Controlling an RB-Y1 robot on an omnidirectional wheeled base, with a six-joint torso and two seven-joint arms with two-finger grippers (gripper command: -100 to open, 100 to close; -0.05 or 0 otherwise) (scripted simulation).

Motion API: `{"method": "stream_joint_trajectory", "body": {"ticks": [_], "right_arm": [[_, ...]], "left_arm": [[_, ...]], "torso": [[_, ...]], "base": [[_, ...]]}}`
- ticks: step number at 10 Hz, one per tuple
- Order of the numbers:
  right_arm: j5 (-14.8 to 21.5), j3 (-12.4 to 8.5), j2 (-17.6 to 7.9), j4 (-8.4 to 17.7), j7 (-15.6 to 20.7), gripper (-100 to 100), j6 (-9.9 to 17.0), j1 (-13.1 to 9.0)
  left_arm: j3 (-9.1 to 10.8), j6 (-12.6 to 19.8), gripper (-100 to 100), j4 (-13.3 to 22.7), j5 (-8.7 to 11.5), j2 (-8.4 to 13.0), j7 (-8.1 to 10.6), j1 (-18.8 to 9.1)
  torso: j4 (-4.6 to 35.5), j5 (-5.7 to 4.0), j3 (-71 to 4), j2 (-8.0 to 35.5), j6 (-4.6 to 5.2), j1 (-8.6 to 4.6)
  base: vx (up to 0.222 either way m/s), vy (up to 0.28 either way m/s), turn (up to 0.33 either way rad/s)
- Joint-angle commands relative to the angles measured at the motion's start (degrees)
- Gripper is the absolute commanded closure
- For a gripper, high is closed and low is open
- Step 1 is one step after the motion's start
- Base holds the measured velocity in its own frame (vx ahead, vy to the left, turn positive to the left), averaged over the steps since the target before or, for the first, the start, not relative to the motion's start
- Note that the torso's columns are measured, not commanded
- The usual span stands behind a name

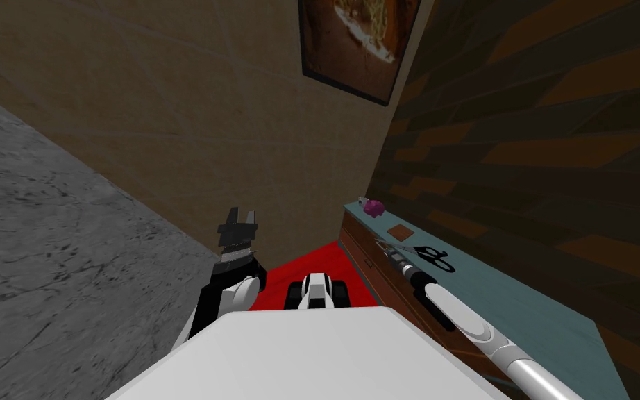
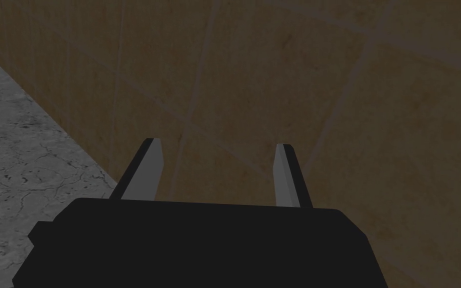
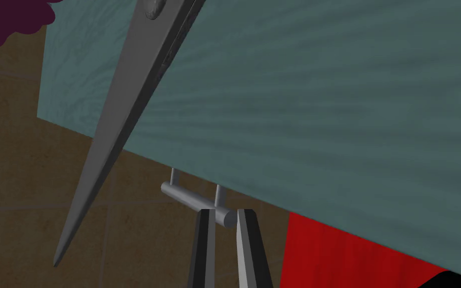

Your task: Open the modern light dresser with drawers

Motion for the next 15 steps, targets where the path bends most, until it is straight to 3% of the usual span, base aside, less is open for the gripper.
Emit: {"method": "stream_joint_trajectory", "body": {"ticks": [1,5,8,9,10,15], "right_arm": [[-0.23,0.57,0.25,-0.37,0.63,100,-0.18,0.52],[-0.71,0.85,0.32,-1.11,1.65,100,-0.2,1.43],[-0.44,1.0,0.35,-1.85,1.72,100,-0.33,1.91],[0.98,0.29,0.35,-1.72,0.26,100,-0.23,1.75],[0.22,-0.81,-1.36,-2.43,-0.52,-100,-1.5,2.15],[-0.49,-2.04,-3.15,-3.17,-1.3,-100,-2.65,2.44]], "left_arm": [[-0.01,0.0,0,0.0,0.0,-0.01,0.0,0.0],[0.01,0.0,0,0.0,0.0,0.01,0.0,0.0],[-0.01,0.0,0,0.0,0.0,-0.01,0.0,0.0],[-0.01,0.0,0,0.0,0.0,-0.01,0.0,0.0],[0.0,0.0,0,-0.01,0.0,0.0,0.0,0.0],[0.01,0.0,0,0.0,0.0,0.01,0.0,0.01]], "torso": [[-0.03,0.02,-0.04,-0.09,-0.02,0.11],[0.04,-0.04,-0.26,-0.45,-0.19,-0.67],[-0.08,-0.06,-0.19,-0.36,-0.15,-0.07],[-0.08,-0.1,-0.21,-0.4,-0.25,-0.09],[0.02,-0.01,-0.26,-0.43,-0.18,-0.49],[0.11,0.17,-0.09,-0.1,-0.01,-0.11]], "base": [[-0.005,0.213,-0.035],[-0.031,0.127,-0.026],[-0.046,0.184,-0.034],[-0.029,0.091,-0.026],[-0.01,0.055,-0.069],[0.005,0.027,-0.025]]}}
